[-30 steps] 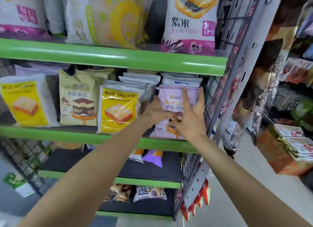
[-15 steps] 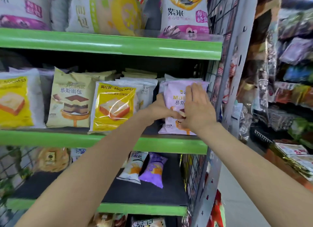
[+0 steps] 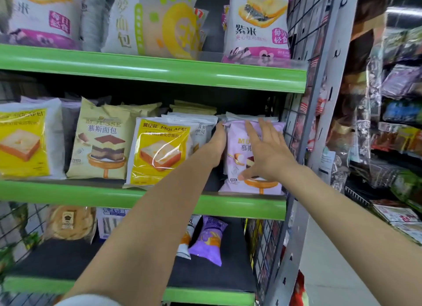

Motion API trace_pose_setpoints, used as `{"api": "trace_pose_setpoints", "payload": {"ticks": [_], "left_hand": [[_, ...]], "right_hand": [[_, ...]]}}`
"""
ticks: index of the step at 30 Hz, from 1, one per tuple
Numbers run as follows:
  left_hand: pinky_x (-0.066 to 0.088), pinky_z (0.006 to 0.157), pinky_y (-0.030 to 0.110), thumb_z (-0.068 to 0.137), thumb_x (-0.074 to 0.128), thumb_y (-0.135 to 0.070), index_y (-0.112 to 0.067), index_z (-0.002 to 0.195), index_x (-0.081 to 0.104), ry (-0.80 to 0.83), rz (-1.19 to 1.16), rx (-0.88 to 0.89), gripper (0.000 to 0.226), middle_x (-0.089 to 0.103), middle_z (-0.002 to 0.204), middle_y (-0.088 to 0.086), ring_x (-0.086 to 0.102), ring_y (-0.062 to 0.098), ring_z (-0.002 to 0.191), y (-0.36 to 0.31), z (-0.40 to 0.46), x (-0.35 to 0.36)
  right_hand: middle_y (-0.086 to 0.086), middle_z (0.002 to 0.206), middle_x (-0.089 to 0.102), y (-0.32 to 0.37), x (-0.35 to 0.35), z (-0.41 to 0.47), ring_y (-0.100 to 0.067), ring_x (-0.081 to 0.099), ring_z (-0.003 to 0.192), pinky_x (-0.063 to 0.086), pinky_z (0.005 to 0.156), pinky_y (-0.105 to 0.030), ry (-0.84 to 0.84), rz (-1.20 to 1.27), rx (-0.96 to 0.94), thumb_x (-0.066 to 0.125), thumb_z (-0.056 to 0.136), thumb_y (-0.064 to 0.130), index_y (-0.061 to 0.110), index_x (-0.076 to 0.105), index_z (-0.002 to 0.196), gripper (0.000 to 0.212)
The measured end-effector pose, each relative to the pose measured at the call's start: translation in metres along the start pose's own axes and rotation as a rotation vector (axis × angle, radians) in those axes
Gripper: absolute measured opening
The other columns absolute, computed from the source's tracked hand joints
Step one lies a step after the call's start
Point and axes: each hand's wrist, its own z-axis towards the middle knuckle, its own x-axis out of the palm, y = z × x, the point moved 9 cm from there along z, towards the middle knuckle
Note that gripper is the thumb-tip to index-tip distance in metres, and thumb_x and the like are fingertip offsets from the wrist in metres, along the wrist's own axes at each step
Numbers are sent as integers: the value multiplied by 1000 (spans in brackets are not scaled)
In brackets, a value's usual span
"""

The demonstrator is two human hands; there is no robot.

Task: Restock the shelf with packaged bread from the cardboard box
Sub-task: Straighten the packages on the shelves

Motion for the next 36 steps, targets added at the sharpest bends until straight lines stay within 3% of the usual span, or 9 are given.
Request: {"api": "trace_pose_setpoints", "payload": {"ticks": [3, 7, 11, 15, 22, 27, 30, 33, 36], "left_hand": [[44, 104, 41, 92, 26, -62, -18, 91, 65, 32, 81, -11, 58, 67, 110, 16, 61, 31, 109, 5, 1, 7], [37, 107, 38, 88, 24, -70, -12, 129, 55, -62, 73, -19, 78, 56, 131, 13, 52, 28, 120, 2, -1, -11], [36, 106, 49, 32, 34, -102, -24, 133, 52, -128, 60, -86, 129, 50, 140, 11, 51, 33, 122, 41, 109, -22], [47, 98, 41, 81, 24, -79, -15, 117, 63, 6, 81, -19, 83, 67, 106, 17, 64, 32, 101, 4, 37, 6], [40, 106, 44, 89, 24, -68, -13, 127, 57, -42, 10, 81, 75, 63, 122, 15, 58, 31, 113, -7, 9, -2], [34, 90, 27, 101, 34, -18, -1, 125, 53, -343, 682, 637, 35, 57, 126, 18, 52, 31, 117, -64, -78, -23], [34, 94, 30, 91, 43, -6, -11, 127, 51, -495, 826, 956, 37, 51, 128, 9, 47, 25, 121, -79, -133, -33], [23, 107, 38, 81, 54, -16, -19, 133, 43, -740, 965, 831, 54, 40, 139, 1, 30, 21, 135, -74, -139, -79], [20, 110, 44, 80, 57, -27, -13, 140, 33, -803, 863, 591, 66, 33, 144, 9, 24, 27, 138, -59, -138, -127]], "right_hand": [[-16, 155, -19, 0, -3, -5, -32, -15, 145, -1, 119, -48, -127, -69, 30, 76, 68, 51, 16, -16, 149, 127], [-13, 156, -20, 3, -3, -5, -35, -15, 145, -2, 118, -49, -181, -84, 12, 75, 70, 50, 16, -14, 149, 125], [-11, 156, -23, 3, 0, -7, -35, -17, 145, 0, 118, -52, -140, -143, -13, 73, 75, 42, 13, -17, 148, 120], [-4, 158, -18, 1, 4, -8, -33, -15, 145, 1, 118, -52, -120, -156, -33, 70, 79, 35, 12, -17, 148, 113], [-5, 158, -17, 7, 8, -6, -29, -13, 146, 0, 117, -51, -173, -176, -11, 70, 79, 29, 12, -17, 148, 113], [-9, 158, -13, 15, 4, -12, -27, -10, 147, 4, 118, -43, -216, -62, -6, 65, 84, 14, 13, -12, 150, 101], [-15, 158, -2, 38, -11, -20, -29, -1, 147, 7, 119, -35, -380, 39, -137, 60, 81, -1, 10, 6, 151, 89], [-12, 154, 19, 66, -26, -29, -27, 16, 143, 20, 116, -33, -489, 230, -244, 52, 79, -8, 10, 24, 148, 76], [-14, 143, 34, 78, -17, -19, -29, 34, 133, 31, 103, -31, -370, 500, -171, 47, 90, 6, 12, 27, 145, 59]]}}
